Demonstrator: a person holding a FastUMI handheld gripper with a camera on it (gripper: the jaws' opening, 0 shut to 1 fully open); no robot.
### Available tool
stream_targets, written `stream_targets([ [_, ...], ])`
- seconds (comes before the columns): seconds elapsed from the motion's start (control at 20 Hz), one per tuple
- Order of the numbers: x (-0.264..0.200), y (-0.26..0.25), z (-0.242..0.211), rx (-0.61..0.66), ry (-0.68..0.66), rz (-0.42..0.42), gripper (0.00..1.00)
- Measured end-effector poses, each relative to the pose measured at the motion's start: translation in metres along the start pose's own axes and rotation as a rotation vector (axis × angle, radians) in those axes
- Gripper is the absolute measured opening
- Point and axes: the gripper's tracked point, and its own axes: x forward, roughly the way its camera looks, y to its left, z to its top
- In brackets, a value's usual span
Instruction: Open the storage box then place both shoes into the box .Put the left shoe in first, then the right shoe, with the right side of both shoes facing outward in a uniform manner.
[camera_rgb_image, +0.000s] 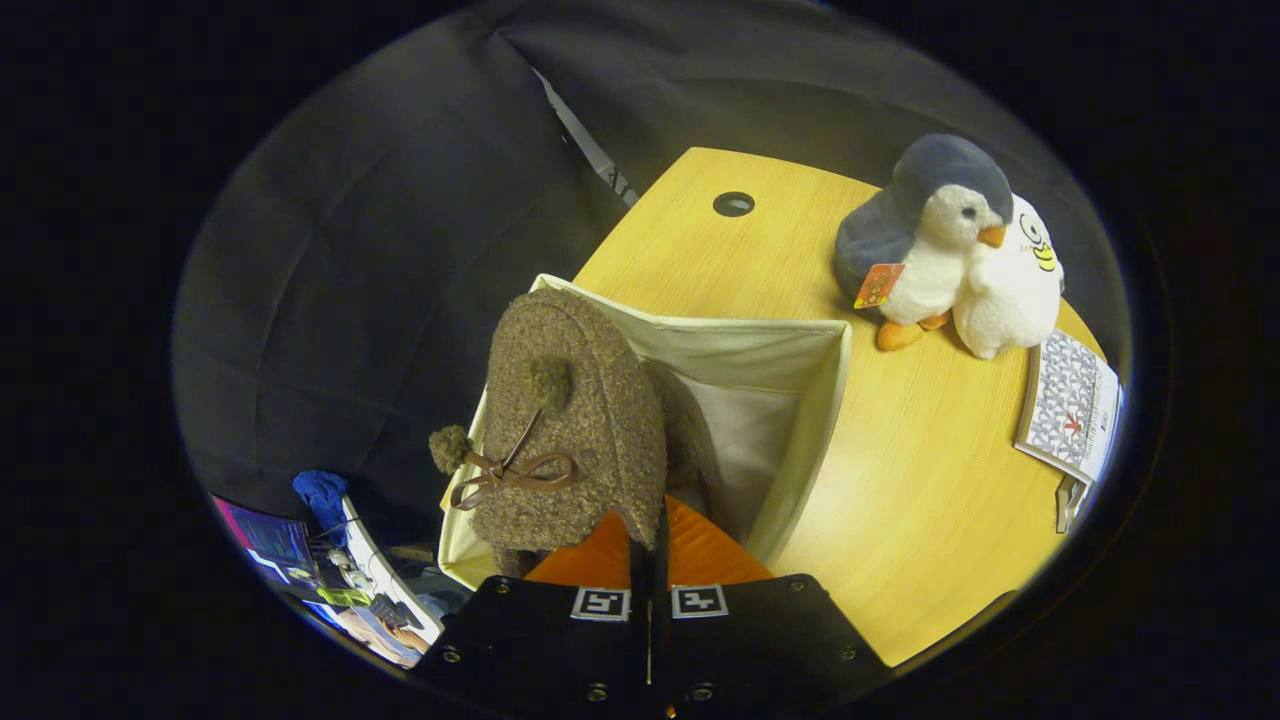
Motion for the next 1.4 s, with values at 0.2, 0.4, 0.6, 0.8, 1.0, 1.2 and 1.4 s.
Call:
stream_targets([
  [0.2,0.01,-0.004,-0.002,-0.034,0.028,-0.036,0.01],
  [0.4,0.008,0.012,-0.003,-0.056,0.016,0.004,0.08],
  [0.6,-0.021,0.006,0.008,-0.086,-0.072,0.003,0.39],
  [0.8,-0.073,-0.014,0.01,-0.074,-0.225,-0.024,0.44],
  [1.0,-0.15,-0.059,0.016,-0.016,-0.488,-0.107,0.44],
  [1.2,-0.246,-0.113,0.01,0.066,-0.744,-0.221,0.44],
  [1.4,-0.343,-0.16,-0.001,0.102,-1.022,-0.365,0.44],
])
